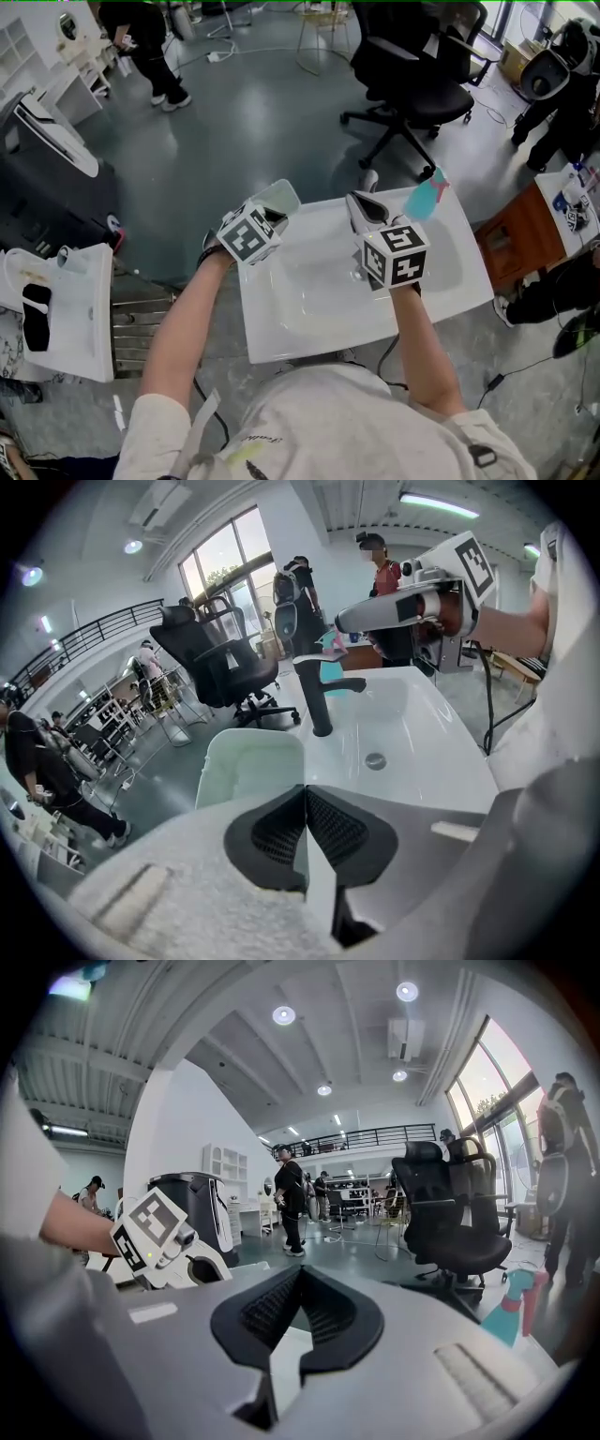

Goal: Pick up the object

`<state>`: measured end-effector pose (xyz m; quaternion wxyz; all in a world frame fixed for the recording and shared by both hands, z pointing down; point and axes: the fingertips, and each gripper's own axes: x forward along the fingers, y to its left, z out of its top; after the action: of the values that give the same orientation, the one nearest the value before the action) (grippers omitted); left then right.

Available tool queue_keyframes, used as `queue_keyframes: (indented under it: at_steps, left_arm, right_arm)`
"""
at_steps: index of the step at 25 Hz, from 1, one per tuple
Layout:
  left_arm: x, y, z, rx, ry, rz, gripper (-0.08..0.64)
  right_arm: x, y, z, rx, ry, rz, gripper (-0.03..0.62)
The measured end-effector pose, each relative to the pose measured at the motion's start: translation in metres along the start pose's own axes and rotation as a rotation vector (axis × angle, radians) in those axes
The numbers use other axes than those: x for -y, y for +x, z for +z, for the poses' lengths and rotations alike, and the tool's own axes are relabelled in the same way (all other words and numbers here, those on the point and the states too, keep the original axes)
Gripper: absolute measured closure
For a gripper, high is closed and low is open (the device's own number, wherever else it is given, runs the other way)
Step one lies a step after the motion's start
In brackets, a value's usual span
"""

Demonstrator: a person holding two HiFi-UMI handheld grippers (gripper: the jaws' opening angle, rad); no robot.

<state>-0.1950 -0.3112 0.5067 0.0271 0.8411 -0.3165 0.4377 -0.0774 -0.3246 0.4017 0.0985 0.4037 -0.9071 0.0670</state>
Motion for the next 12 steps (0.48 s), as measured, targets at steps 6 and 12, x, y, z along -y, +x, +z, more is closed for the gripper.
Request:
queue_keyframes:
  at_steps: [6,12]
  left_arm:
    - [-0.009,-0.015,0.014,0.057,-0.036,0.068,0.549]
    - [-0.018,-0.033,0.03,0.129,-0.097,0.151,0.549]
  right_arm:
    - [0.002,0.0,0.006,0.006,-0.011,0.026,0.589]
    - [0.007,0.001,0.009,0.009,-0.02,0.048,0.589]
